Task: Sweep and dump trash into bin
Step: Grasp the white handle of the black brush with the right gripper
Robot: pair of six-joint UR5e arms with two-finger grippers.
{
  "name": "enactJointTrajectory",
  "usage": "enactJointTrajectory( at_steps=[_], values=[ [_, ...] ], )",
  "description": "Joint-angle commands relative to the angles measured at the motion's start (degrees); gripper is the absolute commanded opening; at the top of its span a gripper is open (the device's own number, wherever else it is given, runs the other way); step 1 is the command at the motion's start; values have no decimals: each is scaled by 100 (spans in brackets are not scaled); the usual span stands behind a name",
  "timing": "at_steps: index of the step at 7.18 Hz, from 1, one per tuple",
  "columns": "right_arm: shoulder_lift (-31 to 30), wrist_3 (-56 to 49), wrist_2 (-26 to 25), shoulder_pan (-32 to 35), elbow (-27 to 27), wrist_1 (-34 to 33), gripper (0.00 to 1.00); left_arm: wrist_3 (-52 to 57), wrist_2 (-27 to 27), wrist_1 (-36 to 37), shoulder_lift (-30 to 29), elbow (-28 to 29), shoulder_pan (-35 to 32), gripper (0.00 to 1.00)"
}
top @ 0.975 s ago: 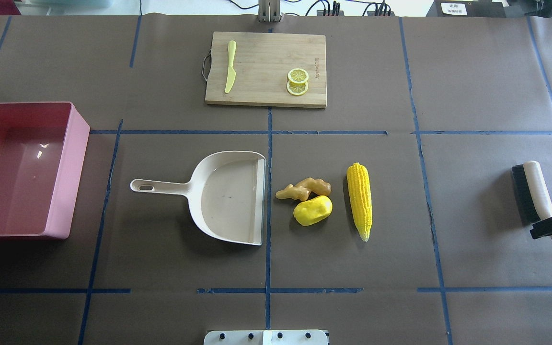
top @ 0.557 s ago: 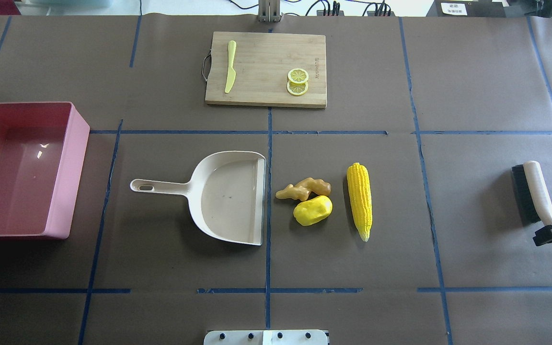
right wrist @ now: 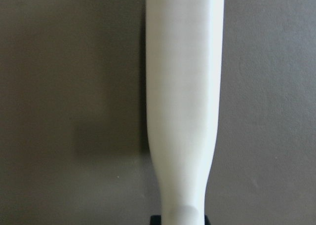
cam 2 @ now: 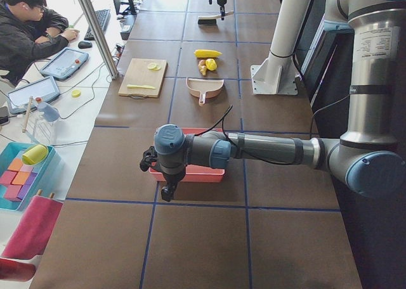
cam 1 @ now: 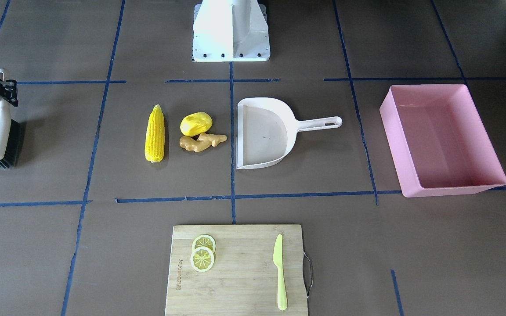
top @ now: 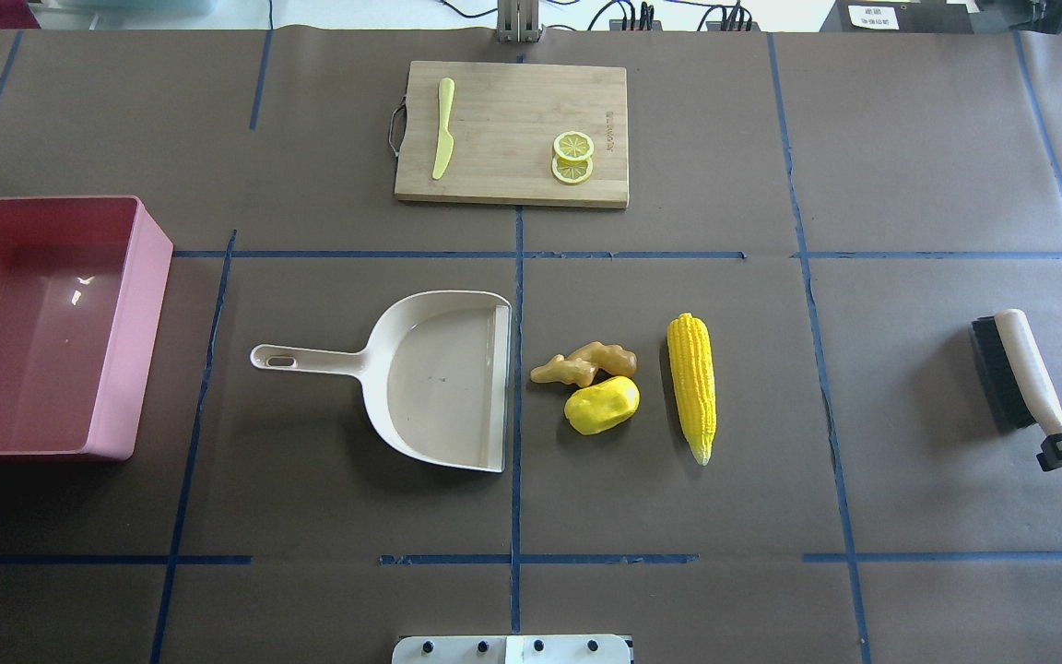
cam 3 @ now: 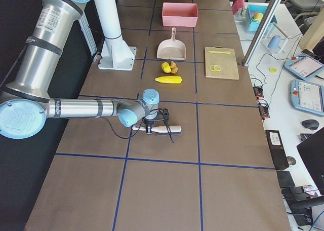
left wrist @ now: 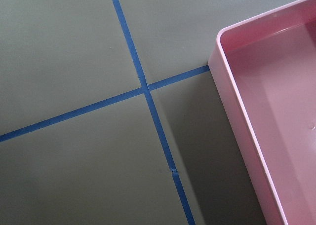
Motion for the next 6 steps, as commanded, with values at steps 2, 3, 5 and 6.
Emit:
enactJointTrajectory(
  at_steps=[2,3,5,6],
  values=[
    [21,3,-17,-5,2,-3,0,6,13,8,-174,32,59,100],
    [21,3,-17,3,2,-3,0,-29,3,-18,-218,-115,128,100],
    [47,3,-43,-5,-25,-21,0,-258,-138,-428,-332,-519,670,100],
    [65,3,-44,-14,-16,-21,0,-258,-137,-963,-350,-582,1074,99]
  ],
)
